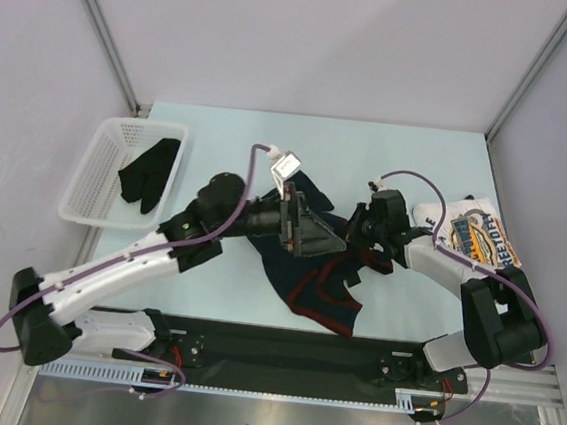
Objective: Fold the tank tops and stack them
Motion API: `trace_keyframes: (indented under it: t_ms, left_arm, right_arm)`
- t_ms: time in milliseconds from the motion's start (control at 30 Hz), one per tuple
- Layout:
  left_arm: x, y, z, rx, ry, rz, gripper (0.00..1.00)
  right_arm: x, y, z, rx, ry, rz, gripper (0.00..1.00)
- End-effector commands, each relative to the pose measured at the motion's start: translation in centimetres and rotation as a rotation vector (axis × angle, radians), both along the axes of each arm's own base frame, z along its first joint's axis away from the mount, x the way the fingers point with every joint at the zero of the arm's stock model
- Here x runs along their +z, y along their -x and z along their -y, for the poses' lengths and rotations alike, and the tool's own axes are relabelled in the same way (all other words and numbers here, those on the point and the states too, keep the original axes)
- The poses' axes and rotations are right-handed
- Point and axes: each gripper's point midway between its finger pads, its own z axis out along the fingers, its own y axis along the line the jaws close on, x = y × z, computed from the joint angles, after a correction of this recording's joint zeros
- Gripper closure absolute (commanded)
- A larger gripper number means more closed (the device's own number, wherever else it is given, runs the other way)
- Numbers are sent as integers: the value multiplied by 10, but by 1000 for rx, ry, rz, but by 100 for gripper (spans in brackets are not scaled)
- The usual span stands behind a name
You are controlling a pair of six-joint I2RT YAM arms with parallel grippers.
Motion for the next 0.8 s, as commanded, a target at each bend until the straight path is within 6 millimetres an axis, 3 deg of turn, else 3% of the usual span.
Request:
trace_keyframes:
  t_ms: [0, 100, 233, 300, 333, 433, 567, 600, 667, 767]
  left_arm:
    - [72, 70, -1, -205, 261, -95, 0]
    - [98, 121, -1, -391, 327, -116, 0]
    - [111, 135, -16, -487, 426, -73, 0]
    - [100, 118, -14, -385, 379, -75, 1]
    - [93, 96, -6, -277, 332, -22, 2]
    - [80, 72, 4, -181, 181, 46, 2]
    - [37, 42, 16, -97, -56, 110, 0]
    - [11, 32, 16, -63, -177, 76, 0]
    - [-16, 4, 8, 53, -315, 128, 0]
    - [-39, -21, 5, 119, -405, 218, 0]
  right_arm:
    - [10, 1, 6, 8, 18, 34, 100]
    - [12, 0, 8, 1, 24, 43, 100]
    - [14, -1, 9, -5, 25, 41, 100]
    - [15, -1, 10, -14, 29, 43, 100]
    - [14, 1, 10, -17, 31, 35, 100]
    - [16, 5, 12, -18, 33, 39, 100]
    - [23, 11, 18, -28, 41, 41, 100]
    - [28, 12, 17, -27, 33, 51, 100]
    - [40, 14, 20, -31, 31, 72, 100]
    - [47, 16, 24, -40, 41, 81, 100]
